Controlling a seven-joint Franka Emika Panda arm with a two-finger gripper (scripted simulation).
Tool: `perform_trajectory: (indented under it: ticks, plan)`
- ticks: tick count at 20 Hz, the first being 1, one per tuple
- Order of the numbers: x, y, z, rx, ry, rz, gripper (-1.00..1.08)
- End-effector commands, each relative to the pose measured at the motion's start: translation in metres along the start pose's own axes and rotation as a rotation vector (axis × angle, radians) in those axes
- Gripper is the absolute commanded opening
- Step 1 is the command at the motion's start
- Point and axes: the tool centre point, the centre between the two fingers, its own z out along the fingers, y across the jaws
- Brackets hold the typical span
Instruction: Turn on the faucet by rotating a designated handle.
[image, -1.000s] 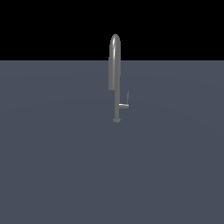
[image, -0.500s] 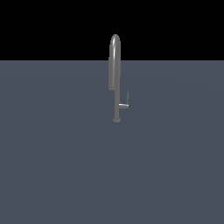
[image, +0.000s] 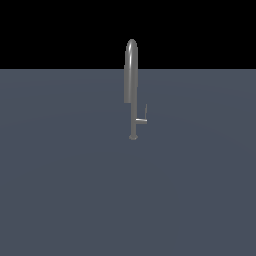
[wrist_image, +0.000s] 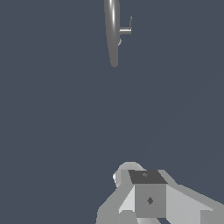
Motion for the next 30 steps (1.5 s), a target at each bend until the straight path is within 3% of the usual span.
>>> perform_trajectory:
  ticks: [1,30]
  plan:
    - [0.014,-0.002,0.002,0.033,-0.029,0.032,-1.00]
    - [0.196,0.002,0.057,0.491,-0.426,0.470,-1.00]
